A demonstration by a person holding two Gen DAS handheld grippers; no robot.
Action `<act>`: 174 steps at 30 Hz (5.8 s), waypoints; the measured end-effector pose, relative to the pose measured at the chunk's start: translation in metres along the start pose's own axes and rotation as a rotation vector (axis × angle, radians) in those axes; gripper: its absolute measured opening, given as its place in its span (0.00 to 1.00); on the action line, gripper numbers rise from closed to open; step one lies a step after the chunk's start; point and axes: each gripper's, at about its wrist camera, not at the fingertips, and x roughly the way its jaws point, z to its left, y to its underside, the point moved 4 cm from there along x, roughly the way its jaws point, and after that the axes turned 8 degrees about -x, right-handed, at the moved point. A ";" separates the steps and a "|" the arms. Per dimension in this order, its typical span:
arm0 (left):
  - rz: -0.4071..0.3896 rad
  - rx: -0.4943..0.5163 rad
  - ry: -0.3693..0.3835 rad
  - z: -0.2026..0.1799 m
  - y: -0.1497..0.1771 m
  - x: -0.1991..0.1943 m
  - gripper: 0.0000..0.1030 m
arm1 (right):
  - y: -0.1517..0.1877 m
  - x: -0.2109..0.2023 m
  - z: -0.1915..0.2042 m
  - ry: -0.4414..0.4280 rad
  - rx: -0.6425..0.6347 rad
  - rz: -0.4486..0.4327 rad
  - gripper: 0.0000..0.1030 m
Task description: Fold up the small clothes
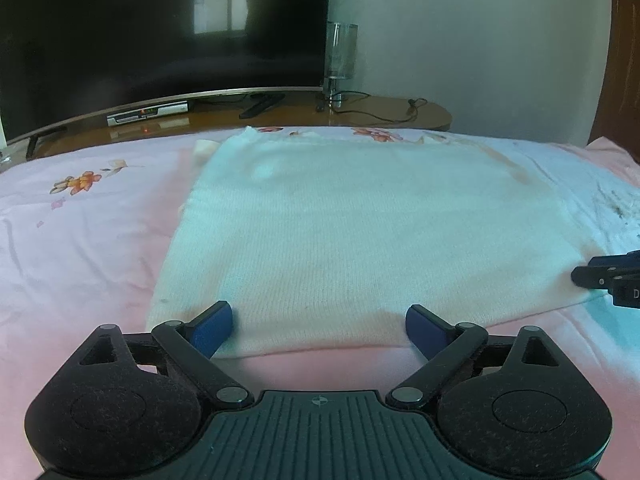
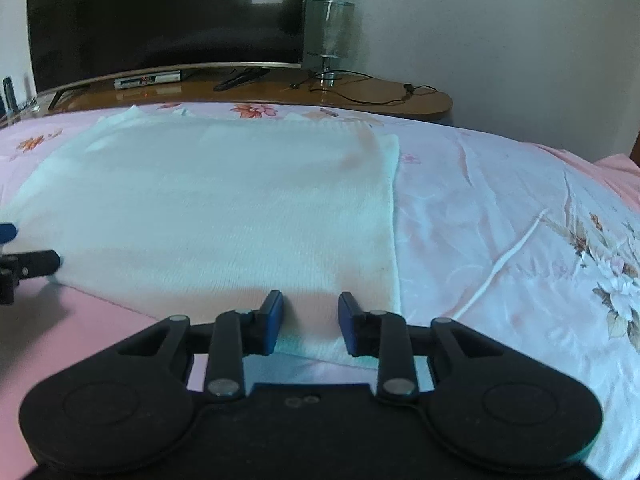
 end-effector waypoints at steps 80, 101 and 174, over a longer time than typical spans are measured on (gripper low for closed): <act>-0.135 -1.054 0.200 0.087 -0.007 0.062 0.09 | -0.062 0.063 0.045 -0.408 0.276 -0.090 0.00; 0.233 0.003 0.435 -0.166 -0.072 0.071 0.50 | 0.009 0.003 -0.123 -0.312 0.806 -0.186 0.31; 0.177 -0.287 0.347 -0.032 -0.107 0.103 0.75 | -0.049 0.077 -0.119 -0.515 0.515 -0.002 0.19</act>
